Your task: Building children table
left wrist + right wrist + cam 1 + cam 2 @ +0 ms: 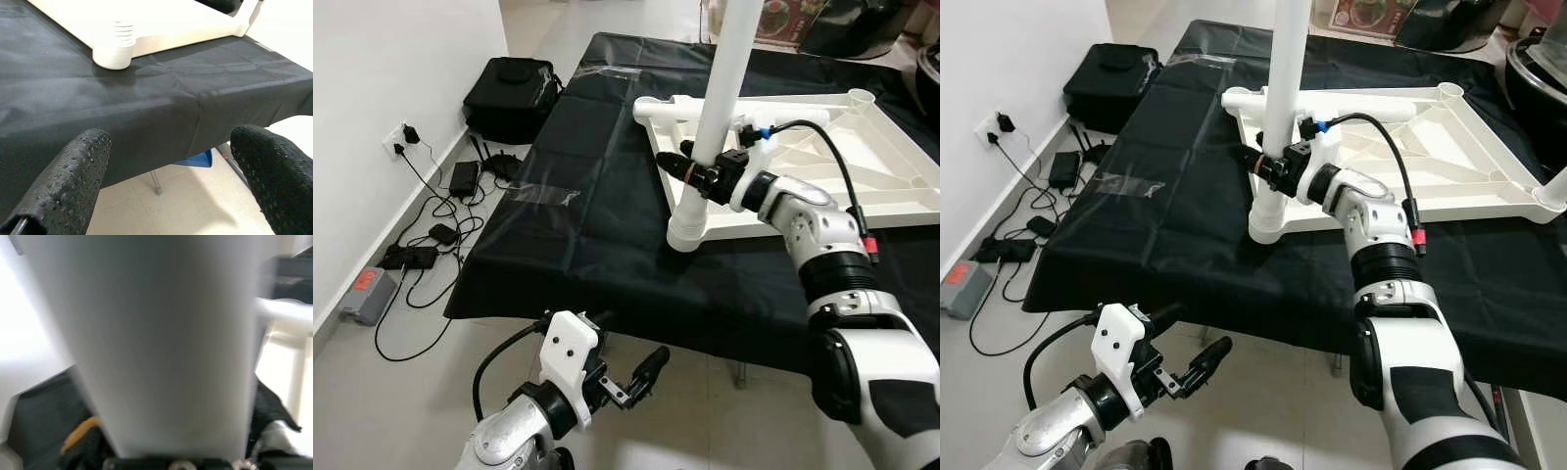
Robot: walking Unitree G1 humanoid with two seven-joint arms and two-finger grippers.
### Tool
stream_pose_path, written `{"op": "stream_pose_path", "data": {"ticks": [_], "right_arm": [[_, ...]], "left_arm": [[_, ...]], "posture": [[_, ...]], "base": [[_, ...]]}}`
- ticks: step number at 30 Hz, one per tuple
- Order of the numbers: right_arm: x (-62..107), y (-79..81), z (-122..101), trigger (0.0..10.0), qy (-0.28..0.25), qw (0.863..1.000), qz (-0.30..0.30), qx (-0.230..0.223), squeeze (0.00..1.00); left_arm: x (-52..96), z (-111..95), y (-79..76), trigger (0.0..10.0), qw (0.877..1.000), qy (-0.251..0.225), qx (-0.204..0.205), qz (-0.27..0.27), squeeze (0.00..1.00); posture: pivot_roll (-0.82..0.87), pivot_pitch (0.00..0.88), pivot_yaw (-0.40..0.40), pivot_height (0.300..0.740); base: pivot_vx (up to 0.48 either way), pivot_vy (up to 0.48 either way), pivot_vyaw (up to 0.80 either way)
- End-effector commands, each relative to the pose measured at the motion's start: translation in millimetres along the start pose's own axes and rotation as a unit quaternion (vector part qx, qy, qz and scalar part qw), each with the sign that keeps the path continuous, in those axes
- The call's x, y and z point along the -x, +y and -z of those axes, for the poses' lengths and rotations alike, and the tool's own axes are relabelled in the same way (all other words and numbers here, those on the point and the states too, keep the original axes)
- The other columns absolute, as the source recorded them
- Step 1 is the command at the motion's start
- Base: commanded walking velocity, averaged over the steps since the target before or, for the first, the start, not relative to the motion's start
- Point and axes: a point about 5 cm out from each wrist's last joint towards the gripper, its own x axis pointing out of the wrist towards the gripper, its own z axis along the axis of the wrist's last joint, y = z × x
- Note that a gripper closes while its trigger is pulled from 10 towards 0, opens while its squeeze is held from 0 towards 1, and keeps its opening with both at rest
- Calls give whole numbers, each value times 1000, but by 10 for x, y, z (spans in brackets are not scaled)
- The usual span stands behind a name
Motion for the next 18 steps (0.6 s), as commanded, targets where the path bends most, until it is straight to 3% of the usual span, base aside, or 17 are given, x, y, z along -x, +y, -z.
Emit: {"op": "stream_pose_path", "data": {"ticks": [1,5,6,7,8,10,11,12,14,15,16,17,18], "right_arm": [[13,-40,15,0,-5,1000,21,-14,0],[57,-90,29,0,-11,999,43,-20,0],[90,-145,43,0,-8,996,84,-22,0],[90,-145,43,0,-8,996,84,-22,0],[117,-200,56,0,-6,991,134,-28,0],[117,-200,56,0,-6,991,134,-28,0],[143,-242,60,0,-7,982,190,-21,0],[143,-242,60,0,-7,982,190,-21,0],[221,-274,91,0,-19,936,352,-12,0],[221,-274,91,0,-19,936,352,-12,0],[270,-204,87,0,-41,906,422,-6,0],[270,-204,87,0,-41,906,422,-6,0],[318,-153,81,0,-57,884,464,-5,0]], "left_arm": [[17,54,18,10000,1000,13,-2,-7,0],[15,50,25,10000,1000,13,-4,-7,0],[10,46,45,10000,1000,11,-7,-14,0],[10,46,45,10000,1000,11,-7,-14,0],[8,44,61,10000,1000,10,-11,-19,0],[8,44,61,10000,1000,10,-11,-19,0],[8,44,77,10000,1000,10,-14,-23,0],[8,44,77,10000,1000,10,-14,-23,0],[8,44,97,10000,999,10,-20,-29,0],[8,44,97,10000,999,10,-20,-29,0],[5,46,99,10000,999,10,-23,-30,0],[5,46,99,10000,999,10,-23,-30,0],[2,46,99,10000,999,10,-25,-30,0]], "posture": [[155,134,-84,740],[154,131,-79,740],[156,127,-83,740],[156,127,-83,740],[155,122,-83,740],[155,122,-83,740],[156,122,-83,740],[156,122,-83,740],[155,117,-83,740],[155,117,-83,740],[153,115,-83,740],[153,115,-83,740],[154,115,-82,740]], "base": [[0,0,0],[0,0,0],[0,0,0],[0,0,0],[0,0,0],[0,0,0],[0,0,0],[0,0,0],[0,0,0],[0,0,0],[0,0,0],[0,0,0],[0,0,0]]}}
